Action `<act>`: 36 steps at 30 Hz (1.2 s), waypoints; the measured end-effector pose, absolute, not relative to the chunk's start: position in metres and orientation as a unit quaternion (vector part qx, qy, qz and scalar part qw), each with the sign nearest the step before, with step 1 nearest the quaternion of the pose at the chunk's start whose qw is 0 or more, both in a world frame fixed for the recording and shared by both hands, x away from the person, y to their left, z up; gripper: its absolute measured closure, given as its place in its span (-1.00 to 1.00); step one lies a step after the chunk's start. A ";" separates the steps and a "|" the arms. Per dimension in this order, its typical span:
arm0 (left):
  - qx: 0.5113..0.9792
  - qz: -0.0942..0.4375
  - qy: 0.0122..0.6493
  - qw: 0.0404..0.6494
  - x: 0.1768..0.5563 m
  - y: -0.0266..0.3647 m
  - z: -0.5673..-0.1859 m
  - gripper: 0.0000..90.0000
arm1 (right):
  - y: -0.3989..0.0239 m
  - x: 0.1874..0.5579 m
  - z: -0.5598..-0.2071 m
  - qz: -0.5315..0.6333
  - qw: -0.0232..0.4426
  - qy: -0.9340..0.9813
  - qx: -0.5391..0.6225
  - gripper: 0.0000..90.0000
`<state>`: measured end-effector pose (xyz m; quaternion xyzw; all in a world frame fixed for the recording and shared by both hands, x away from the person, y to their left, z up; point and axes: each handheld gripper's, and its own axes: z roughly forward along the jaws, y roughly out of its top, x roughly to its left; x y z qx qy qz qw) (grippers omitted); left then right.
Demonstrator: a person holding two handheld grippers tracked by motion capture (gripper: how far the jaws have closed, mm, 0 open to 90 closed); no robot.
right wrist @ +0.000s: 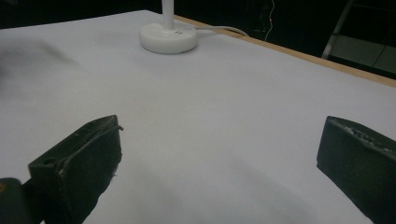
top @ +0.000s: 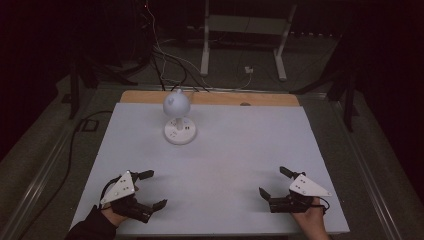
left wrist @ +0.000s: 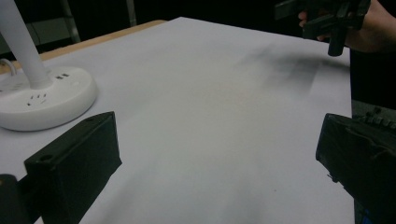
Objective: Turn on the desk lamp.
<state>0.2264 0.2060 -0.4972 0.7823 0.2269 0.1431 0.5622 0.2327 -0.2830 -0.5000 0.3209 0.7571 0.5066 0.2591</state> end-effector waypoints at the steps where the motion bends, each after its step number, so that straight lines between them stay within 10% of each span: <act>1: 0.783 0.143 0.226 0.562 0.226 0.206 -0.497 -1.00 | -0.283 0.233 -0.500 0.506 0.260 0.757 0.321 -1.00; 36: 0.796 0.144 0.212 0.549 0.225 0.200 -0.496 -1.00 | -0.281 0.234 -0.501 0.502 0.253 0.761 0.325 -1.00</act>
